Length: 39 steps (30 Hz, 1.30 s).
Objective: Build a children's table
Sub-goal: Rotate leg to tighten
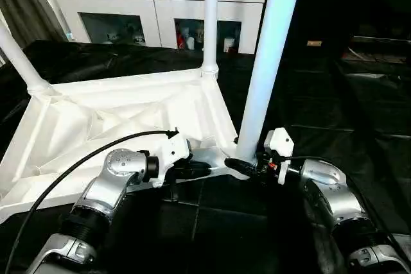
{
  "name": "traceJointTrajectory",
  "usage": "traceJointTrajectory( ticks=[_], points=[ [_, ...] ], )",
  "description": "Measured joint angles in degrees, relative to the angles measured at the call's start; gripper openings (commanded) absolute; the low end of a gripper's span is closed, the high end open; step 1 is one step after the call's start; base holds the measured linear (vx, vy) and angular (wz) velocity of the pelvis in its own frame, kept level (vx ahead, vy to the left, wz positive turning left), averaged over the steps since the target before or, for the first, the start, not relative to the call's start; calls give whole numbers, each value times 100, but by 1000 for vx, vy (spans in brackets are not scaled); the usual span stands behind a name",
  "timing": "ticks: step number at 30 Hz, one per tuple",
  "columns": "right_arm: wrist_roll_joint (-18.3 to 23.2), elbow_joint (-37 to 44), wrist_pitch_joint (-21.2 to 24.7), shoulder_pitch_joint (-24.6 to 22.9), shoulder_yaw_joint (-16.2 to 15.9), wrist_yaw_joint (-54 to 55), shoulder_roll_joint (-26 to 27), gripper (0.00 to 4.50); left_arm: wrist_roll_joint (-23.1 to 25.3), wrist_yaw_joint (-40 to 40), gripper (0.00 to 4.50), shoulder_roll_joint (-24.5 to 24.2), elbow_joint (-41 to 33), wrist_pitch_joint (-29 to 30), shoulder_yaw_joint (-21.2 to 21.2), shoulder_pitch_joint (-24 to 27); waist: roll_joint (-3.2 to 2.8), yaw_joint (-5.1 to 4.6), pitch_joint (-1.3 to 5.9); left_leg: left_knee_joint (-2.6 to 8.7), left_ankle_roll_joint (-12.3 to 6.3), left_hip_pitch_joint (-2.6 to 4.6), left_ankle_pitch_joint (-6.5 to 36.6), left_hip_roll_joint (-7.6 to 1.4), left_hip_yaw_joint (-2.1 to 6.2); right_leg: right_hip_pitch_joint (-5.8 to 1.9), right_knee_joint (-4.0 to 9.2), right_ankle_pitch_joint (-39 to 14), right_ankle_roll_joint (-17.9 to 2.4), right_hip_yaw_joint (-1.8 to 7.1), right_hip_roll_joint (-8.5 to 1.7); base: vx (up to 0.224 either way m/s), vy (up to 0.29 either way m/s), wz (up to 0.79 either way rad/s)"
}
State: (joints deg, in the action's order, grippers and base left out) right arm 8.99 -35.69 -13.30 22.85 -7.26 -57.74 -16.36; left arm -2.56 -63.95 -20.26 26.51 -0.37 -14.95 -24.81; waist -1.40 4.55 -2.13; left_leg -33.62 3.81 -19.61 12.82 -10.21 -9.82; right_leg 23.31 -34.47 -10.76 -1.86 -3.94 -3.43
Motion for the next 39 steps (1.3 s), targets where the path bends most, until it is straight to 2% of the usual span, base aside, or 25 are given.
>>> traceJointTrajectory(
  ticks=[4, 8, 11, 17, 20, 23, 25, 27, 29, 31, 34, 39],
  points=[
    [-127, -214, -58, 79, 62, 596, 214, 259, 131, 325, 0, 65, 148, -33, 1, -89, 2, -27, 0, -9, 3, 12, -1, 0, 0, -8, -10, 1, -1, 2, 0, 0, 0, 0],
    [-373, -496, 79, 237, 245, 1945, 661, 259, 354, 1034, 0, 381, 492, 59, 11, -305, 9, -101, -3, -14, 39, 47, 12, 1, 0, -44, -8, -3, 8, 6, -1, 0, 0, 0],
    [-496, -550, 285, 293, 471, 2985, 1069, 259, 477, 1545, 0, 714, 739, 284, 12, -517, 8, -102, -3, -14, 41, 56, 13, 4, 0, -61, -2, -12, 25, 12, -2, 0, 0, 0],
    [-776, -1050, 538, 742, 640, 4662, 1485, 259, 642, 2422, 0, 1240, 1259, 498, 20, -876, -1, -102, 3, -14, 41, 59, 12, 10, -3, -86, 6, -14, 27, 21, -7, 0, 0, 0],
    [-842, -1258, 746, 985, 739, 5066, 1582, 259, 743, 2685, 0, 1395, 1439, 498, 20, -976, 1, -104, 3, -13, 41, 60, 12, 10, -3, -99, 12, -15, 29, 23, -8, 0, 0, 0],
    [-862, -1286, 774, 1015, 756, 5103, 1600, 259, 771, 2702, 0, 1404, 1474, 495, 19, -986, 5, -106, 6, -10, 40, 63, 12, 10, -2, -104, 17, -15, 30, 22, -8, 0, 0, 0],
    [-862, -1287, 766, 1014, 790, 5103, 1620, 315, 780, 2702, 0, 1401, 1468, 454, 19, -986, 6, -107, 6, -5, 40, 63, 12, 10, -2, -105, 25, -15, 30, 21, -8, 0, 0, 0],
    [-813, -1286, 747, 1007, 818, 5099, 1706, 331, 786, 2786, 0, 1368, 1484, 394, 31, -988, 9, -119, 6, 0, 40, 63, 12, 10, -2, -106, 31, -15, 30, 21, -7, 0, 0, 0],
    [-737, -1287, 649, 927, 810, 5009, 1877, 355, 800, 3053, 0, 1288, 1551, 393, 139, -1028, 27, -223, -3, 2, 40, 60, 12, 8, 5, -93, 33, -14, 31, 12, -6, 0, 0, 0],
    [-739, -1276, 566, 885, 732, 4802, 1857, 376, 799, 3084, 0, 1204, 1519, 355, 165, -1025, 29, -284, -4, 1, 41, 57, 12, 8, 17, -79, 42, -14, 31, 2, -6, 0, 0, 0],
    [-731, -1271, 459, 786, 661, 4384, 1702, 381, 799, 2983, 0, 1122, 1350, 247, 165, -923, 31, -290, -5, 3, 41, 41, 12, 9, 10, -47, 35, 11, 27, 8, -6, 0, 0, 0],
    [-617, -852, 194, 462, 373, 2698, 937, 381, 518, 2314, 0, 752, 1017, -264, 260, -589, 26, -248, -6, 29, 10, 15, -6, -6, 11, -11, 32, 23, 1, -5, 7, 0, 0, 0]
  ],
)
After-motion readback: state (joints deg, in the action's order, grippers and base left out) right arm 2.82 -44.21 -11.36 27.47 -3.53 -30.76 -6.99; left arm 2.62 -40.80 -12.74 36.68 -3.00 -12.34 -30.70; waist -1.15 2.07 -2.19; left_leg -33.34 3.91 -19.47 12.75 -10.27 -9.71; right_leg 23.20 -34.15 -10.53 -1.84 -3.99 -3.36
